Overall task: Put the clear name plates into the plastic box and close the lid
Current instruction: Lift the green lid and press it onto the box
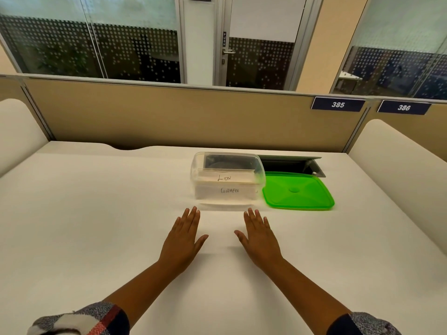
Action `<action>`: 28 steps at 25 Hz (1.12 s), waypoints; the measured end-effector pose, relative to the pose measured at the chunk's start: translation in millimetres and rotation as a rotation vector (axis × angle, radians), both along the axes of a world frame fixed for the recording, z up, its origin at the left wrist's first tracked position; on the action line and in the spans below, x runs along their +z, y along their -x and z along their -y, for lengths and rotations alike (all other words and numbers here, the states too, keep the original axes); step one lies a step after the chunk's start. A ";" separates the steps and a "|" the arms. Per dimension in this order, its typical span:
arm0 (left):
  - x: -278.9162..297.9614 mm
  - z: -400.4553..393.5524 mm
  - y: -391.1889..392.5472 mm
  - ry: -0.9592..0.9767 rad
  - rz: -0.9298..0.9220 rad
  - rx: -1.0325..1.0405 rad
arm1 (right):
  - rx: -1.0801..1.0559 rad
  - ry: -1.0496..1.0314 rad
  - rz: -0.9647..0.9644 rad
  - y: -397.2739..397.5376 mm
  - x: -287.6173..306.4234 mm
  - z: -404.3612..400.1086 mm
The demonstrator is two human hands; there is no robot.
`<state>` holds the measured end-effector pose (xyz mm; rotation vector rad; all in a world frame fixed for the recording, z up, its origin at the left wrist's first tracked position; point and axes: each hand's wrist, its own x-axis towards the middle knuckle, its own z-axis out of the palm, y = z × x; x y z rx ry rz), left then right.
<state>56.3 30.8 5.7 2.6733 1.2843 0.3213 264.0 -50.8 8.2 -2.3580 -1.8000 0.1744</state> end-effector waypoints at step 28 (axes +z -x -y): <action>-46.7 11.7 18.3 0.119 -0.020 0.136 | -0.063 -0.119 -0.150 -23.1 -35.5 18.0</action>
